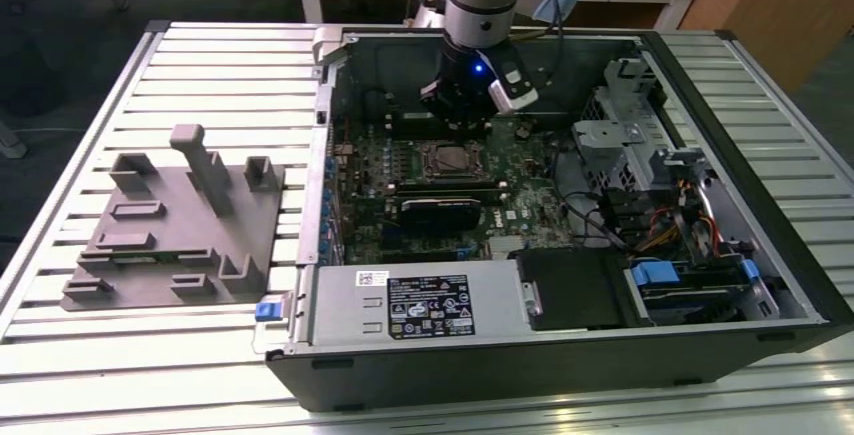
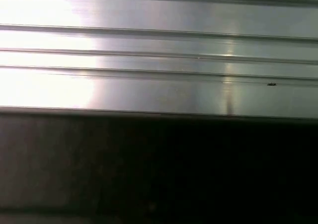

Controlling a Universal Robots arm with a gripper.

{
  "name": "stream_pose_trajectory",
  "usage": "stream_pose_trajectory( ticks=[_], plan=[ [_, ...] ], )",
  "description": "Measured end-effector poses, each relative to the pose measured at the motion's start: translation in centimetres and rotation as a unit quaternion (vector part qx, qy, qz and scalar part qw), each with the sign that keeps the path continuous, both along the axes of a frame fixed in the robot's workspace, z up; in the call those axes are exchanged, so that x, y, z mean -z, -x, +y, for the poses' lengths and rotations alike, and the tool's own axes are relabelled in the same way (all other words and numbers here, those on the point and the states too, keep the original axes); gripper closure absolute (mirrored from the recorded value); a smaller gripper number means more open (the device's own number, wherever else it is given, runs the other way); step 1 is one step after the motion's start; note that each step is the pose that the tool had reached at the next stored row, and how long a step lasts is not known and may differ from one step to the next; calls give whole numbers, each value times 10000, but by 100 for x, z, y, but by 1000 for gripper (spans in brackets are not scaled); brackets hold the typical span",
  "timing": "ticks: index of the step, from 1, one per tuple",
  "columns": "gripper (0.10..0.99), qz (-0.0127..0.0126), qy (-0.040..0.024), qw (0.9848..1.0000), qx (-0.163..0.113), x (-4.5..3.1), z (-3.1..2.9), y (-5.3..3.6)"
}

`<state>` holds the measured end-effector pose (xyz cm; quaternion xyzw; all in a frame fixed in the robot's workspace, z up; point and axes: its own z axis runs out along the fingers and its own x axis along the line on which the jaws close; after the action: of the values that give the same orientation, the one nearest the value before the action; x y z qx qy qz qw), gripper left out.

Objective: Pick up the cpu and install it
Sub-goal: 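Install the first cpu locking lever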

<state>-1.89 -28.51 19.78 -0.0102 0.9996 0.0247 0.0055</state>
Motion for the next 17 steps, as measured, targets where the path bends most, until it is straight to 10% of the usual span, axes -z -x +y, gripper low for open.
stream_pose_trajectory(
  ticks=[17],
  plan=[
    [980, -1, -2, 10000, 0, -44, -8, -3]
  ],
)
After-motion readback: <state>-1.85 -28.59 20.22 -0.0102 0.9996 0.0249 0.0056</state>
